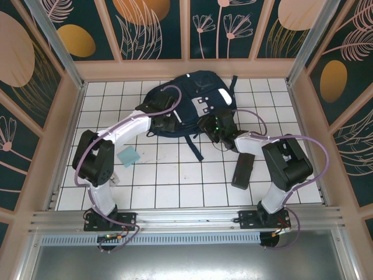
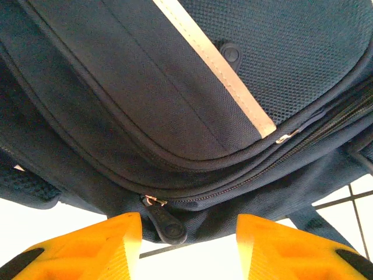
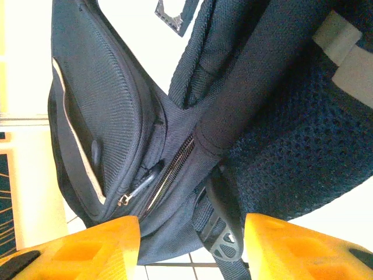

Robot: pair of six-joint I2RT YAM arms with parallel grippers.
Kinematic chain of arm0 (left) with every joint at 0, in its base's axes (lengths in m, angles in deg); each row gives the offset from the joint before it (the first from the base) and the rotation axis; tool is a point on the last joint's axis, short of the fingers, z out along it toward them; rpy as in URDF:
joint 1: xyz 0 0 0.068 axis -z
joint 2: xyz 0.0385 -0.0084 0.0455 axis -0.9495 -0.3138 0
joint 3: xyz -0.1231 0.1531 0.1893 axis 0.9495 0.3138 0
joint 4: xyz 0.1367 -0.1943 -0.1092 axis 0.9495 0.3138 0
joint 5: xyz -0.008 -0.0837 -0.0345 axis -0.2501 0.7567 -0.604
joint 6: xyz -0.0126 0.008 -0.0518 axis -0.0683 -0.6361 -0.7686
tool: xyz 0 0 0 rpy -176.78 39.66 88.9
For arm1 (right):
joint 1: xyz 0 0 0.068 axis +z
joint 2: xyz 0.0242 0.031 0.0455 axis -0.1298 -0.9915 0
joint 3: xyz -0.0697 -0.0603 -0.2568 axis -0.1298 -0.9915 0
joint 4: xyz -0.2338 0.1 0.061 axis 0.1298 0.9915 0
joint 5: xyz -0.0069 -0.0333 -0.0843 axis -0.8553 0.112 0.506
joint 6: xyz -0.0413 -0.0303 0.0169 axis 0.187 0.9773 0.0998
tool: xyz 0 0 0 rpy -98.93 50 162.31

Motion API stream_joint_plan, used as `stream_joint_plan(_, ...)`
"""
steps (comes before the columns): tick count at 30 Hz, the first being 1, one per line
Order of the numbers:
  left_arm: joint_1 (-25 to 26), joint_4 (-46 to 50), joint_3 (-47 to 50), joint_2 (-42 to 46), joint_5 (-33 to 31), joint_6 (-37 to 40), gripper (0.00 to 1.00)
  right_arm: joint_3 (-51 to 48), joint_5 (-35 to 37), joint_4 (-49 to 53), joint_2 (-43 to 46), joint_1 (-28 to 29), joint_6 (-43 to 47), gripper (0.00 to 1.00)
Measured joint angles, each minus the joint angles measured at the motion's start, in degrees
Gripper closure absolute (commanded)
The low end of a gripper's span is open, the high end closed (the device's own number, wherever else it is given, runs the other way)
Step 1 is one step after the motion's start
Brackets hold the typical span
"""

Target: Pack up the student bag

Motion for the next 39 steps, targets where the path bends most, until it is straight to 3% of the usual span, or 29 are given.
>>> stream_joint_plan(9, 1.1, 4.2, -2.8, -5.5, -7.8, 4.7, 0.54, 0.0, -0.6, -0.1, 0.0, 0.0, 0.0, 0.49)
stream_joint_plan(14, 1.1, 5.5, -4.2, -8.0, -10.8, 6.6, 0.71, 0.0, -0.6, -0.1, 0.0, 0.0, 0.0, 0.49)
stream_joint_plan(19, 1.1, 5.4, -4.3, -8.9, -11.4, 7.8, 1.0, -0.3, -0.6, -0.4, 0.0, -0.1, 0.0, 0.49)
stream_joint_plan(24, 1.1, 5.3, -4.3, -8.9, -10.4, 7.5, 1.0, -1.1, -0.6, -0.4, 0.0, -0.2, 0.0, 0.49)
stream_joint_plan(27, 0.6, 5.3, -4.5, -8.9, -8.6, 7.4, 1.0, -1.2, -0.6, -0.4, 0.0, -0.2, -0.2, 0.48)
stream_joint_plan(30, 0.2, 5.4, -4.8, -8.5, -4.1, 6.6, 1.0, -1.6, -0.6, -0.8, 0.0, -0.2, -1.4, 0.41)
stream_joint_plan(34, 0.1, 5.0, -4.7, -6.5, 5.8, 3.7, 1.0, -2.4, -1.0, -2.0, 0.0, -0.2, -3.4, 0.35)
stream_joint_plan(36, 0.3, 4.0, -4.2, -4.9, 10.0, 1.9, 1.0, -2.7, -1.2, -2.6, 0.0, -0.2, -4.4, 0.27)
stream_joint_plan(39, 0.3, 0.9, -2.0, -2.1, 15.0, -1.4, 1.0, -2.8, -1.7, -3.0, 0.0, -0.2, -4.8, 0.26)
